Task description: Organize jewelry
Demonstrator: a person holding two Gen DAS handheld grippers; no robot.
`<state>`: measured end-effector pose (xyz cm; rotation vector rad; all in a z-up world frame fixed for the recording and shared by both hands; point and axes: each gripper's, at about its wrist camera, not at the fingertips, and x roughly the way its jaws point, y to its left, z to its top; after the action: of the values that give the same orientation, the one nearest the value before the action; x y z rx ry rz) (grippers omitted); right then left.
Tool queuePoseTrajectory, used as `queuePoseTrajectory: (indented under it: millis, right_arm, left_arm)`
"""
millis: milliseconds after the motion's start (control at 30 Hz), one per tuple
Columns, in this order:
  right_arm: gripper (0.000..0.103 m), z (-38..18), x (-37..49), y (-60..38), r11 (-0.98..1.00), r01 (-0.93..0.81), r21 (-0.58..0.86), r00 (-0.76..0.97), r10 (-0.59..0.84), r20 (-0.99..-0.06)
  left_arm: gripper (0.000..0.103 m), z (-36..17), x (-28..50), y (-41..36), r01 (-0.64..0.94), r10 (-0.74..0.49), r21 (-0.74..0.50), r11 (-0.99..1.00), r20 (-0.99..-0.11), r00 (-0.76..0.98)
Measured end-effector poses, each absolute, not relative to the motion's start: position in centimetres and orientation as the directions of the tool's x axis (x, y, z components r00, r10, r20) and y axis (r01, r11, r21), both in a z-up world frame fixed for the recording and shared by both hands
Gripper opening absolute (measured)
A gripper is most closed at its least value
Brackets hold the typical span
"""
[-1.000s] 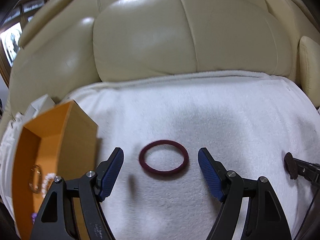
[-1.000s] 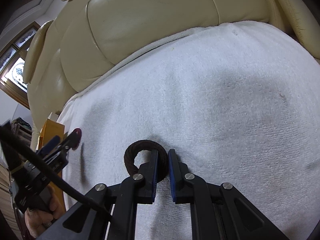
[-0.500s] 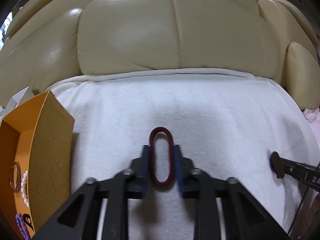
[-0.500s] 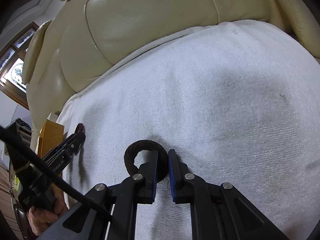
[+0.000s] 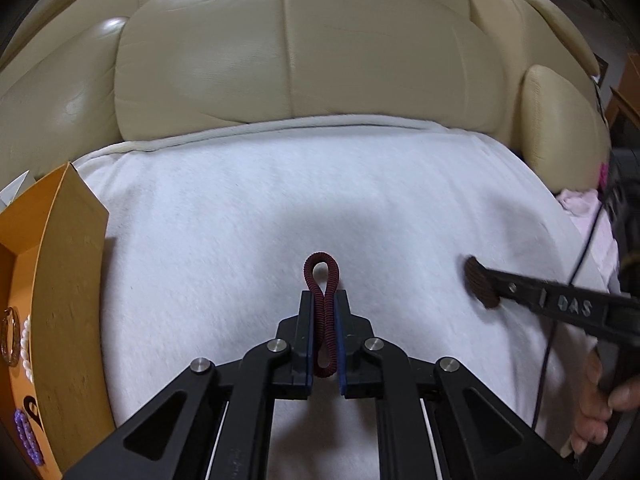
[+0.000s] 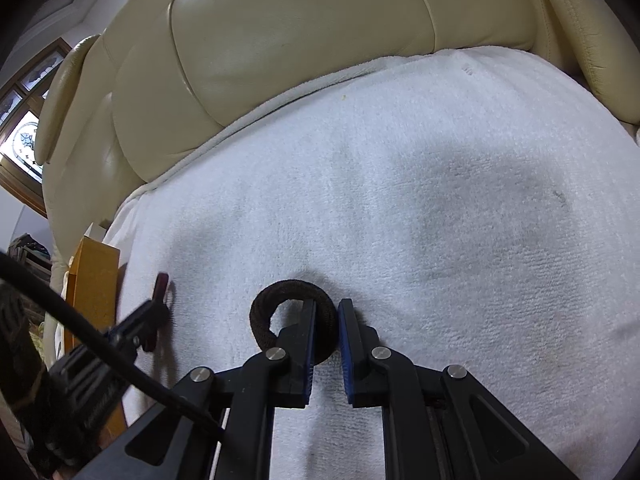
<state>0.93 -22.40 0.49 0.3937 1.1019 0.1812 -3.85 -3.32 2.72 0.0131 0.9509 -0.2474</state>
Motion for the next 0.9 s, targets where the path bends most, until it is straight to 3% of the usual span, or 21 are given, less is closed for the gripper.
queuePoseTrajectory:
  millis: [533,567,667,700,900]
  right_arm:
    - [0.013,1.4,0.7,-21.4,0.902,0.042,0.429,0.438,0.369,-0.820]
    - [0.013,1.5,0.7,-21.4,0.900,0.042,0.433,0.438,0.373,-0.818]
    - [0.013,1.6,0.6,-21.6,0.893,0.041,0.448,0.438,0.387,-0.812]
    - [0.013,1.6,0.7,-21.4,0.891,0.039,0.452,0.437,0.392,-0.810]
    - [0.015,1.8,0.6,-21.3,0.878,0.030,0.478,0.424,0.422,-0.802]
  left_arm:
    - [0.009,3.9,-7.4,-1.9,0.275,-0.282,-0.152,0.949,-0.798,0.533]
    - [0.012,4.0,-7.6,-1.6,0.281,-0.284,-0.149,0.948,-0.795,0.537]
    - [0.047,4.6,-8.3,-0.6,0.288,-0.271,-0.122,0.950,-0.783,0.561]
    - [0.052,4.8,-8.6,-0.2,0.288,-0.266,-0.114,0.951,-0.775,0.573]
    - [0.057,5.2,-9.4,2.1,0.283,-0.254,-0.099,0.954,-0.767,0.589]
